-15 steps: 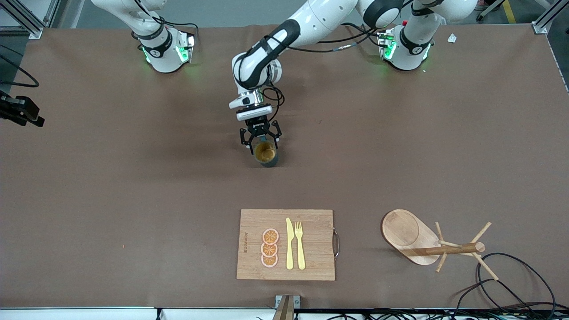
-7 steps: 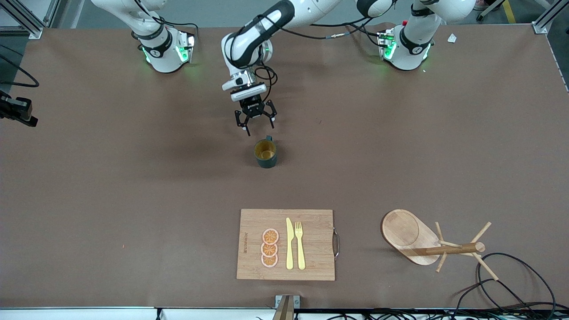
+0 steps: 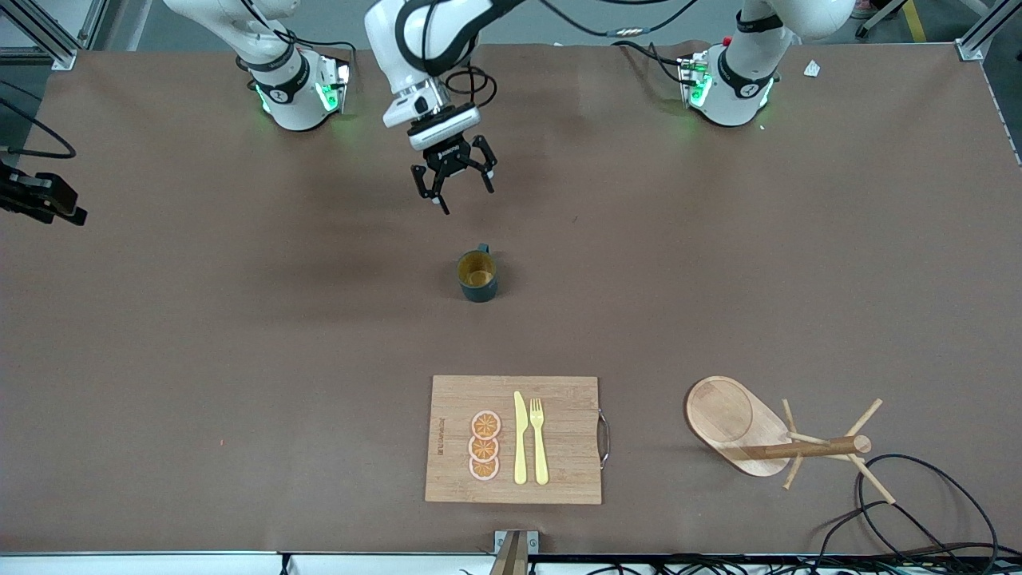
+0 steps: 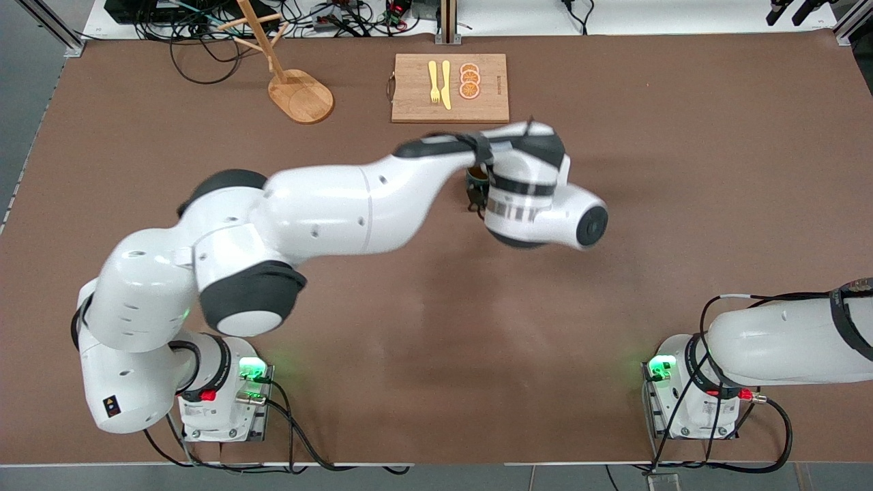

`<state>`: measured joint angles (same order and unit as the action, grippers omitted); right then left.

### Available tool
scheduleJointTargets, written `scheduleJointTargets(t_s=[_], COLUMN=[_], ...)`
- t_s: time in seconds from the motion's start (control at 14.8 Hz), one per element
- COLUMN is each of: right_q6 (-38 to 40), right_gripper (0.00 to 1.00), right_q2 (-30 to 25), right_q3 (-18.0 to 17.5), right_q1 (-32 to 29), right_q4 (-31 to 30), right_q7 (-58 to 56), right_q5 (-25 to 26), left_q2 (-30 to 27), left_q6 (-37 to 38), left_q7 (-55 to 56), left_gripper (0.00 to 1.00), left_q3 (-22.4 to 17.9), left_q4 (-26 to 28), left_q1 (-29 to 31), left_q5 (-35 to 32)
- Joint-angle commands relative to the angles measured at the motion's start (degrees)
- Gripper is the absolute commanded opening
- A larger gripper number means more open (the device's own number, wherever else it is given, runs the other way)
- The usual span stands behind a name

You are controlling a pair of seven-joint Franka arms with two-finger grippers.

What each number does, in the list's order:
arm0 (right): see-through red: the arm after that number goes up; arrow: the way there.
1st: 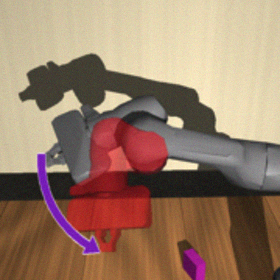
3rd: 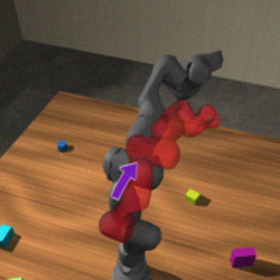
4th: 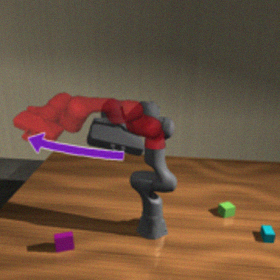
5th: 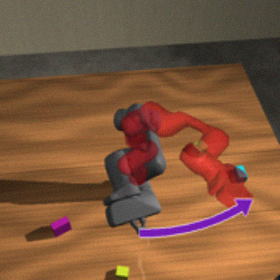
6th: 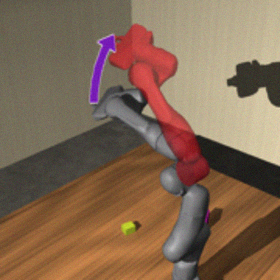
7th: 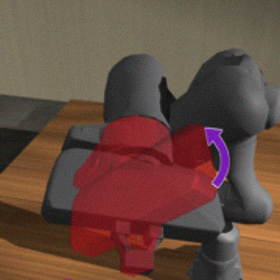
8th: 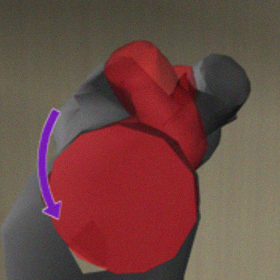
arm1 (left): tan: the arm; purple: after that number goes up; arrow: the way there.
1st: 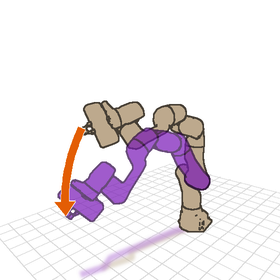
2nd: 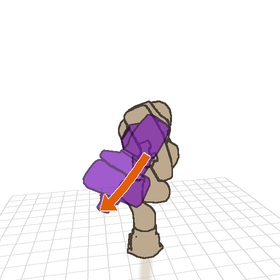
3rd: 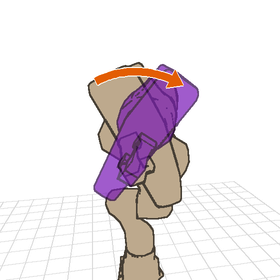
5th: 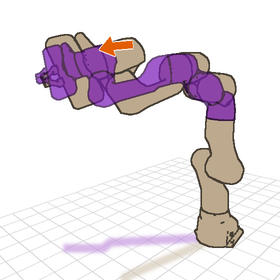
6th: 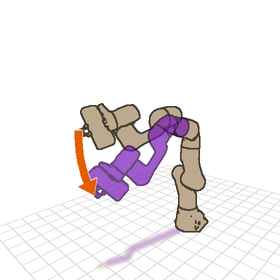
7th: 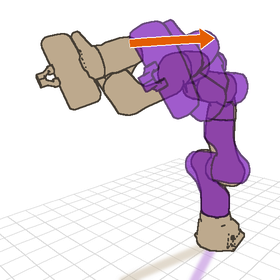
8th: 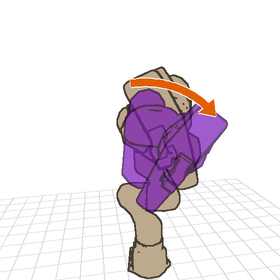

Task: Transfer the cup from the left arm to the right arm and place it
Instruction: 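Lower the teal mug onto the table and open the left gripper, then raise the left gripper away while the right gripper reaches the mug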

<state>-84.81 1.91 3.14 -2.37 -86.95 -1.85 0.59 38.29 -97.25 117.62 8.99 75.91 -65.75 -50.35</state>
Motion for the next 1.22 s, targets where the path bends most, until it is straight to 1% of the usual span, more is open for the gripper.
scheduleJointTargets(t_s=[0.0, 0.14, 0.27, 0.47, 0.61, 0.68, 0.95, 1.02, 1.08, 1.15], right_q6=[0.5, 0.4, -0.6, -2.8, -3.5, -4.9, -13.5, -16.2, -18.7, -19.9], right_gripper=[0.99, 1.0, 1.0, 1.0, 1.0, 1.0, 1.0, 1.0, 1.0, 1.0], right_q2=[0.5, 1.1, 1.0, 0.8, 0.9, 1.0, 1.7, 2.4, 4.2, 6.5], right_q3=[-0.5, -0.5, -0.7, -0.8, -0.9, -0.9, -0.9, -0.9, -0.9, -0.9], right_q1=[-0.9, -0.4, 0.4, 2.5, 5.4, 6.7, 14.5, 17.0, 19.7, 22.7], right_q4=[-0.1, -0.6, -2.7, -5.8, -6.6, -7.9, -15.2, -16.7, -17.6, -17.6], right_q7=[-0.9, -0.3, 0.2, 4.0, 8.4, 10.5, 18.0, 20.3, 22.9, 24.4], right_q5=[-0.3, -0.2, -0.3, -0.9, -2.2, -3.5, -6.6, -7.8, -8.9, -9.0], left_q2=[-7.2, -10.9, -13.3, -14.7, -15.3, -15.3, -16.0, -16.3, -16.3, -16.3], left_q6=[3.0, 3.6, 3.6, 3.6, 3.1, 2.9, 2.9, 2.9, 2.9, 2.9], left_q7=[-9.3, -18.3, -25.8, -37.1, -43.6, -46.5, -59.1, -62.0, -64.9, -67.7], left_gripper=[1.0, 1.0, 1.0, 1.0, 1.0, 1.0, 1.0, 1.0, 1.0, 1.0], left_q3=[0.2, 0.2, 0.2, 0.4, 0.6, 0.4, 0.6, 0.5, 0.5, 0.6], left_q4=[1.8, 1.8, 1.7, 1.5, 1.3, 1.2, 1.1, 0.2, -0.8, -1.3], left_q1=[5.3, 11.0, 17.1, 25.4, 30.7, 31.7, 39.5, 41.5, 43.0, 44.4], left_q5=[4.2, 8.5, 11.1, 13.7, 14.8, 15.0, 14.9, 14.9, 14.9, 15.0])
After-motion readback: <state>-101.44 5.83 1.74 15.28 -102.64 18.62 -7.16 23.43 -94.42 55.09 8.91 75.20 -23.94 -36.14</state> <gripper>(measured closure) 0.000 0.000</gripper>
